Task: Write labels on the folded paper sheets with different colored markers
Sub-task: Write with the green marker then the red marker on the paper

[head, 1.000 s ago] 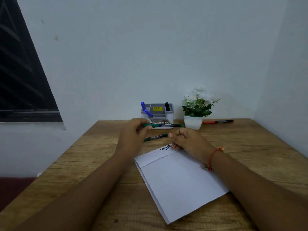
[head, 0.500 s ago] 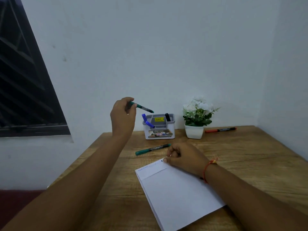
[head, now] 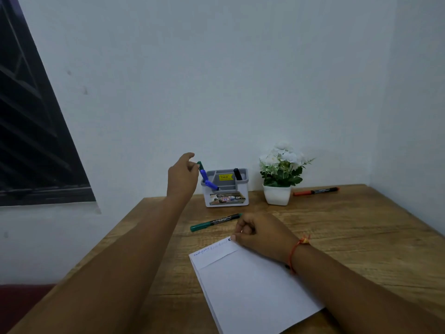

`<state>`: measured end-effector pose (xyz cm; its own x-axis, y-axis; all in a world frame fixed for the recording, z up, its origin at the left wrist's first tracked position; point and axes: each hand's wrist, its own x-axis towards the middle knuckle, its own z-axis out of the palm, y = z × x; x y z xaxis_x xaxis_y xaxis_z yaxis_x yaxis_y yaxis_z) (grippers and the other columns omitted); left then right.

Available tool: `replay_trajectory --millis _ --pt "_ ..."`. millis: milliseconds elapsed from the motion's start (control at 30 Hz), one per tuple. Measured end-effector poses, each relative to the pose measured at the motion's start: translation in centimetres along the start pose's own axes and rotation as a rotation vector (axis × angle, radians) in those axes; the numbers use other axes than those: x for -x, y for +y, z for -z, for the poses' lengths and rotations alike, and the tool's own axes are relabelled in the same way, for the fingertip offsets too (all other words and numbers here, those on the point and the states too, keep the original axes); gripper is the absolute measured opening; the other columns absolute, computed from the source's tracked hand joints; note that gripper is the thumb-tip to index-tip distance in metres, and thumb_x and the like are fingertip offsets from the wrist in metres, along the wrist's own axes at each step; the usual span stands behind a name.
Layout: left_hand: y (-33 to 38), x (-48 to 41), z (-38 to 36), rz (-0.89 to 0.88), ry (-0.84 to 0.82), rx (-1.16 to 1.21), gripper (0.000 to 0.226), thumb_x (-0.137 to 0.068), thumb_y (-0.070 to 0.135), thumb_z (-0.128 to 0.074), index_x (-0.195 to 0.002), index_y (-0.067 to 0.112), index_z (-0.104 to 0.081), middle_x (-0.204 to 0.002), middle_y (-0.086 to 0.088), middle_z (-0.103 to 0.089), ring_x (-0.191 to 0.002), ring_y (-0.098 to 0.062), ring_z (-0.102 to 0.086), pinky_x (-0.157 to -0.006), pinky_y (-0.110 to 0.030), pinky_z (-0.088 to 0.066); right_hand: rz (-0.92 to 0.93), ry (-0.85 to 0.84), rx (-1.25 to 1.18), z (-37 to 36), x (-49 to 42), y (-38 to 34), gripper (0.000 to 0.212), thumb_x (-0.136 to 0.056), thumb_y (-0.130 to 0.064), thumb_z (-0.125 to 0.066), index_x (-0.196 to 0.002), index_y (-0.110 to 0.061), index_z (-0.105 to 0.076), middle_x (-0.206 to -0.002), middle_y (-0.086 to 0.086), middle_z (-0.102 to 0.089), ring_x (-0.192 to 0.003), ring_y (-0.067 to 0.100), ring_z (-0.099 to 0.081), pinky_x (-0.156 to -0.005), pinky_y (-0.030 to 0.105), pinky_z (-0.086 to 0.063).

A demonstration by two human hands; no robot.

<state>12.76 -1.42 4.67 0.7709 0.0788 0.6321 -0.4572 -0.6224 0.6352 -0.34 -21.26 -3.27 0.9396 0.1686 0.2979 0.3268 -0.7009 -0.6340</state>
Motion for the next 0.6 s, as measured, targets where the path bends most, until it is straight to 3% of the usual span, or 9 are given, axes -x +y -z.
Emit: replay_trajectory --millis 100,200,300,400,500,600 --pt "0.0 0.4 0.4 0.052 -0.034 -0.001 0.038 -0.100 0.013 -0.046 -0.138 0.016 -0.051 -0.095 -0.003 -0.065 -0.078 -0.016 -0.058 -0.065 -0.018 -0.043 0.009 0.006 0.005 0.2 0.1 -0.2 0.020 -0.083 -0.043 -0.075 -0.085 -0.025 -0.069 -0.065 -0.010 -0.061 -0.060 0.000 -0.053 -0.059 0.023 -0.042" --pt "0.6 1.5 1.3 0.064 -0.002 0.019 0.037 -0.102 0.014 -0.044 -0.138 0.015 -0.047 -0.115 -0.005 -0.067 -0.097 -0.016 -0.061 -0.084 -0.021 -0.042 0.015 0.011 0.031 0.4 0.2 -0.4 0.017 -0.084 -0.042 -0.074 -0.085 -0.026 -0.068 -0.064 -0.011 -0.061 -0.060 0.000 -0.052 -0.058 0.022 -0.040" --pt "1.4 4.0 2.6 0.009 0.062 0.067 0.028 -0.099 0.014 -0.051 -0.127 0.015 -0.051 -0.101 0.002 -0.065 -0.090 -0.012 -0.059 -0.081 -0.024 -0.048 0.015 0.014 0.034 0.3 0.3 -0.4 0.018 -0.084 -0.042 -0.074 -0.087 -0.025 -0.069 -0.064 -0.011 -0.060 -0.061 0.000 -0.052 -0.059 0.023 -0.041" --pt "1.9 7.6 3.6 -0.019 -0.127 0.114 0.022 -0.092 0.016 -0.062 -0.112 0.021 -0.056 -0.085 0.007 -0.063 -0.079 -0.008 -0.060 -0.069 -0.018 -0.049 0.012 0.005 0.040 0.3 0.6 -0.7 0.017 -0.085 -0.040 -0.073 -0.088 -0.024 -0.069 -0.064 -0.011 -0.059 -0.060 0.000 -0.050 -0.058 0.022 -0.040" --pt "1.8 10.8 3.6 0.032 -0.421 0.211 0.032 -0.084 0.018 -0.074 -0.110 0.022 -0.056 -0.085 0.001 -0.069 -0.078 -0.009 -0.063 -0.073 -0.024 -0.053 0.010 -0.009 0.043 0.4 0.9 -1.0 0.012 -0.086 -0.036 -0.073 -0.088 -0.025 -0.068 -0.064 -0.010 -0.061 -0.059 0.001 -0.052 -0.057 0.023 -0.040" --pt "0.8 12.6 2.9 0.087 -0.551 0.275 0.047 -0.075 0.017 -0.082 -0.114 0.019 -0.055 -0.088 -0.003 -0.072 -0.078 -0.012 -0.066 -0.076 -0.030 -0.055 0.005 0.004 -0.010 0.5 1.2 -1.2 0.002 -0.090 -0.022 -0.066 -0.091 -0.022 -0.067 -0.068 -0.004 -0.073 -0.063 0.004 -0.065 -0.064 0.030 -0.051"
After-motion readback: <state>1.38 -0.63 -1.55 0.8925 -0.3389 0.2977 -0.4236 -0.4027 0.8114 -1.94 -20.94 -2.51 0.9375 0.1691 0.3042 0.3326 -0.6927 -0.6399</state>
